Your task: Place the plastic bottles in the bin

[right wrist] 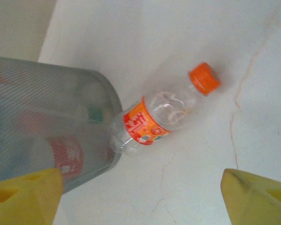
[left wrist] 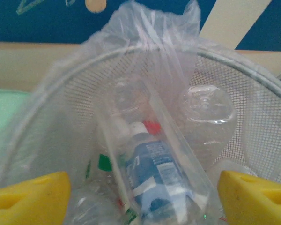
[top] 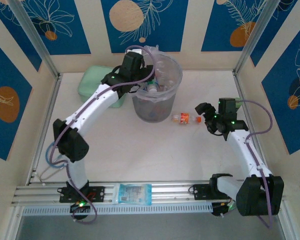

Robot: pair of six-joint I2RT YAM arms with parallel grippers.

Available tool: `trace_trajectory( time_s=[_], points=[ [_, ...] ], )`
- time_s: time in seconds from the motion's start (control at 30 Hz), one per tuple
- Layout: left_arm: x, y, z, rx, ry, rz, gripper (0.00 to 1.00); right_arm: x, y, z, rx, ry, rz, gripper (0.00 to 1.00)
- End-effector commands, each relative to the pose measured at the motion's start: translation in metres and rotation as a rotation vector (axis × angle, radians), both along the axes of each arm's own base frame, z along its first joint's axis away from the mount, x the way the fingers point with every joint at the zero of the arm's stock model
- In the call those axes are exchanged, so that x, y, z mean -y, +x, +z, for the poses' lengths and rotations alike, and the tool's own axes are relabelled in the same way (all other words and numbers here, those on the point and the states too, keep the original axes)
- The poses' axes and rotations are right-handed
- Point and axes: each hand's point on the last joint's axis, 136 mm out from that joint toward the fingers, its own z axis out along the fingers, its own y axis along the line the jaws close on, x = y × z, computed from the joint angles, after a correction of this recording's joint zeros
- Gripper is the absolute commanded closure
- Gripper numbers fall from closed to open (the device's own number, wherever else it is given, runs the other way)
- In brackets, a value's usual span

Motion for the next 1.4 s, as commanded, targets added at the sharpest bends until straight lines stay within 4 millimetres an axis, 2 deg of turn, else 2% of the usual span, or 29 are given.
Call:
trace_trajectory(
  time_s=[0.0, 0.13, 0.23, 0.37, 0.5, 0.6, 0.77, 0.9, 1.0, 1.37],
  points=[
    [-0.019, -0.023, 0.071, 0.171, -0.049, -0.013, 0.10, 0.005, -0.003, -0.026, -0.074, 0.007, -0.120, 0.06],
    [-0.044, -0.050, 0.089, 0.218, -0.032, 0.001, 0.04, 0.000, -0.001, -0.040, -0.102, 0.041, -0.179, 0.03],
    [-0.065, -0.075, 0.080, 0.217, 0.001, 0.011, 0.00, -0.004, 0.000, -0.048, -0.114, 0.045, -0.213, 0.01],
    [-0.087, -0.107, 0.046, 0.175, 0.057, -0.012, 0.00, -0.011, 0.006, -0.055, -0.138, 0.013, -0.217, 0.01],
    [-0.117, -0.136, 0.009, 0.101, 0.085, 0.040, 0.00, -0.023, 0.015, -0.064, -0.186, 0.022, -0.212, 0.01],
    [-0.130, -0.156, -0.022, 0.047, 0.031, 0.068, 0.00, -0.032, 0.021, -0.071, -0.204, 0.027, -0.216, 0.00],
    [-0.142, -0.182, -0.072, -0.045, -0.068, 0.109, 0.00, -0.042, 0.032, -0.077, -0.210, 0.044, -0.228, 0.04],
    [-0.151, -0.194, -0.104, -0.084, -0.118, 0.152, 0.00, -0.048, 0.041, -0.083, -0.210, 0.054, -0.241, 0.06],
    [-0.154, -0.199, -0.122, -0.116, -0.138, 0.173, 0.00, -0.049, 0.045, -0.092, -0.228, 0.059, -0.263, 0.08],
    [-0.148, -0.203, -0.151, -0.197, -0.124, 0.160, 0.00, -0.046, 0.055, -0.112, -0.246, 0.074, -0.325, 0.20]
  ],
)
